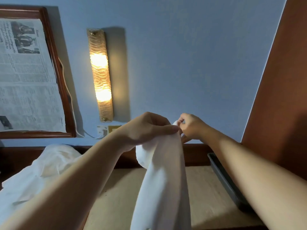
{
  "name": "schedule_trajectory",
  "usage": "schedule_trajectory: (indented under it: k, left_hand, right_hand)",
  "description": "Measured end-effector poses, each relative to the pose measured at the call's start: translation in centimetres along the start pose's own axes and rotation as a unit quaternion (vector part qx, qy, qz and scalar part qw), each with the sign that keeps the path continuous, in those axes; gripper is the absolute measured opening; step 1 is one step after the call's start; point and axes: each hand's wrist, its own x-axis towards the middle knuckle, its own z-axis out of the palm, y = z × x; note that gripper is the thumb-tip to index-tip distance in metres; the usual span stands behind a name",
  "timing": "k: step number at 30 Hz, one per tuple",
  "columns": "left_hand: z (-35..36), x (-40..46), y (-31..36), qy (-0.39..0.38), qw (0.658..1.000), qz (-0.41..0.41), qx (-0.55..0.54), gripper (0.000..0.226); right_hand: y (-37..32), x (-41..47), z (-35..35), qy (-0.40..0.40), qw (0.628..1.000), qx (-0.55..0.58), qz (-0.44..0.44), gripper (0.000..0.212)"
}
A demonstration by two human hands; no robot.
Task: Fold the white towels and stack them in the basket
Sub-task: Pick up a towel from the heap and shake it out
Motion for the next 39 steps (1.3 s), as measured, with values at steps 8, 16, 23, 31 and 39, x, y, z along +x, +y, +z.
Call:
schedule_trajectory:
  k: [8,16,23,31,39]
  left_hand:
    - [3.8,1.7,-3.3,0.009,0.991,0.022,0.128,0.032]
    - [4.4,2.4,-5.6,0.17,0.97,0.128,0.119,0.037]
    - [0.7,7.3,-3.8,-0.011,0.988,-0.012,-0.154,0.038]
    - [0.8,8.8,-1.8,0.136,0.98,0.025,0.143,0.021]
    - [-5.1,8.2,1.6,0.317,0.906,0.124,0.253,0.01]
  right_hand:
    - [-2.6,-1.0,-1.2,-0.021,0.919,0.392,0.025,0.023]
    - [-3.5,-1.5,-4.7,-0.06,0.975,0.201,-0.072,0.008]
    - [-4.2,-1.9,-5.8,-0.123,0.962,0.219,-0.108,0.023]
    - [-3.2,-2.1,-6.3,-0.05,0.992,-0.051,-0.099,0.024]
    - [-1.7,-1.6,-7.2,0.129,0.985,-0.05,-0.107,0.017]
